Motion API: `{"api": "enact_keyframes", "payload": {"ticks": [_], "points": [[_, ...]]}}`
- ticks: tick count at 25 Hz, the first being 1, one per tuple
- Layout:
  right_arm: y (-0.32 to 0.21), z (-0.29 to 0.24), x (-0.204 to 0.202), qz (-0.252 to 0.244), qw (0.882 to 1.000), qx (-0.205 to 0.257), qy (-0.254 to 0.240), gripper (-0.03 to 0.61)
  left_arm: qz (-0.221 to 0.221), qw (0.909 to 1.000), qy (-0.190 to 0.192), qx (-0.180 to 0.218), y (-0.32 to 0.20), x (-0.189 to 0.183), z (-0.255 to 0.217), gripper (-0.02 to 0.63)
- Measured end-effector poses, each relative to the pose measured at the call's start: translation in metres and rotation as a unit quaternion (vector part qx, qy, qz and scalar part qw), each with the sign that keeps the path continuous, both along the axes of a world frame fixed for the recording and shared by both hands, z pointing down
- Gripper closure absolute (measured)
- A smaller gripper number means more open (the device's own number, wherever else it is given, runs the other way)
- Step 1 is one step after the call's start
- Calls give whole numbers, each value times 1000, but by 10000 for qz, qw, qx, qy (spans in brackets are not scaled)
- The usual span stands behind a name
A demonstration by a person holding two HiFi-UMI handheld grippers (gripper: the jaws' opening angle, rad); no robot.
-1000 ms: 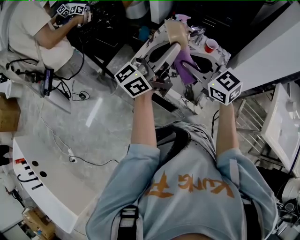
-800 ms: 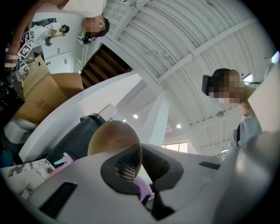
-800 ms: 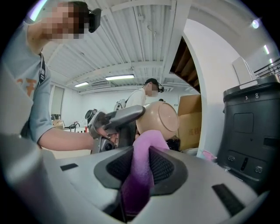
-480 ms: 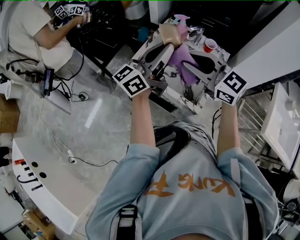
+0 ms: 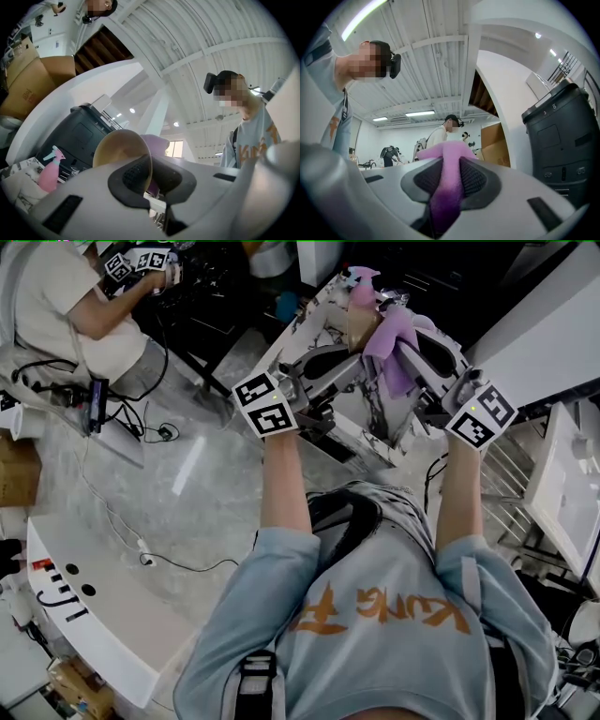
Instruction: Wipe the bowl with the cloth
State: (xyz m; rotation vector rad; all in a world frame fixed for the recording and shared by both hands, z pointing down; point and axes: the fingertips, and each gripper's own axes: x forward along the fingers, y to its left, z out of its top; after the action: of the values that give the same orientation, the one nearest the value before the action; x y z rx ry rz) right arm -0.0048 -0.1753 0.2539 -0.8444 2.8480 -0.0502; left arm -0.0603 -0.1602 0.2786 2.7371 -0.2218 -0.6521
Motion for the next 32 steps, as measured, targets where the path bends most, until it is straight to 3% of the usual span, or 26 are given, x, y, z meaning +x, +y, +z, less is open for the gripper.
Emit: {"api": "enact_keyframes", "payload": {"ticks": [7, 14, 22, 32], "points": [[-10, -10, 20, 370, 9981, -38, -499, 459, 690, 9972, 83, 285, 23, 10, -5, 580], [-25, -2, 37, 854, 9939, -213, -671, 459, 946, 9942, 320, 396, 30, 15, -12, 580], [-41, 22, 47, 1254, 9892, -564, -506, 459, 726, 9960, 430, 287, 18, 16, -11, 580], [-58, 70, 56, 1439, 9824, -1178, -177, 459, -15, 9977, 596, -309, -21, 18, 7, 580]]}}
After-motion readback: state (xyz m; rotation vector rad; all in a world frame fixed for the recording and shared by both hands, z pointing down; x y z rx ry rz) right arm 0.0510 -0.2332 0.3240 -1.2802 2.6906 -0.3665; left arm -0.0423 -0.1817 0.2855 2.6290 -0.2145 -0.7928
